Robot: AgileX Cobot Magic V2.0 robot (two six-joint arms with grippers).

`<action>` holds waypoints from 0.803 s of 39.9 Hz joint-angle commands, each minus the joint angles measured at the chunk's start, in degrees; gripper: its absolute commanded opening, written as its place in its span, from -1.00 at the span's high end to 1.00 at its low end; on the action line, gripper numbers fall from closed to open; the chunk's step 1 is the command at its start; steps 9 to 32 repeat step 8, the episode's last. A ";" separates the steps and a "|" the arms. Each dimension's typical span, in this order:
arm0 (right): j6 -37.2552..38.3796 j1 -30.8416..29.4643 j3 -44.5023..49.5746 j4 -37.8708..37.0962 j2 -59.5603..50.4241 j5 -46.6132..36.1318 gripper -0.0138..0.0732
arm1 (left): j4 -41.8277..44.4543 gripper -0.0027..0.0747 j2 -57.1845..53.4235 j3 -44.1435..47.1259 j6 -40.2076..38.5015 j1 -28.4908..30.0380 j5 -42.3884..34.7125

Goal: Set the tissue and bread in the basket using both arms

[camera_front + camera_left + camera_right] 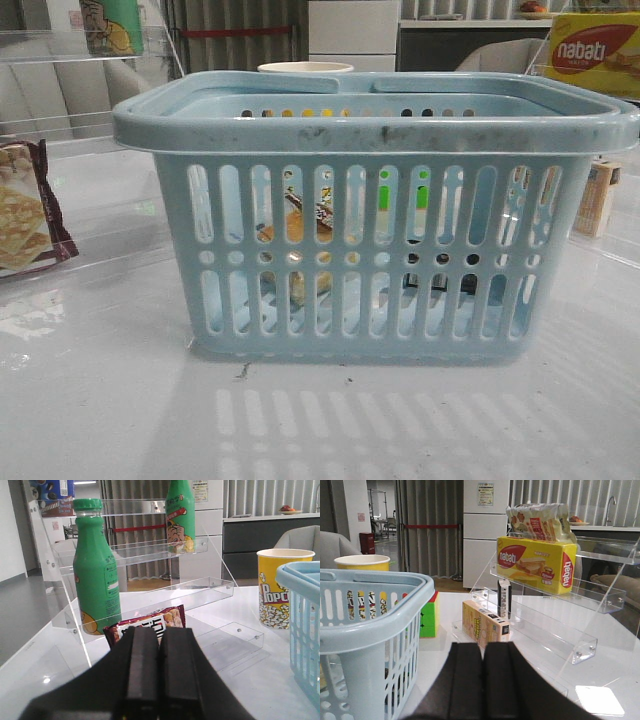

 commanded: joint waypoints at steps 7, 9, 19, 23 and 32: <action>0.16 -0.30 0.03 -0.57 -1.03 -4.79 0.55 | -0.33 0.70 -0.92 -0.04 0.10 -0.35 -5.05; 0.16 -0.30 0.03 -0.57 -1.03 -4.79 0.55 | -0.33 0.70 -0.92 -0.04 0.10 -0.35 -5.05; 0.16 -0.30 0.03 -0.57 -1.03 -4.79 0.55 | -0.33 0.70 -0.92 -0.04 0.10 -0.35 -5.05; 0.16 -0.30 0.03 -0.57 -1.03 -4.79 0.55 | -0.33 0.70 -0.92 -0.04 0.10 -0.35 -5.05; 0.16 -0.30 0.03 -0.57 -1.03 -4.79 0.55 | -0.33 0.70 -0.92 -0.04 0.10 -0.35 -5.05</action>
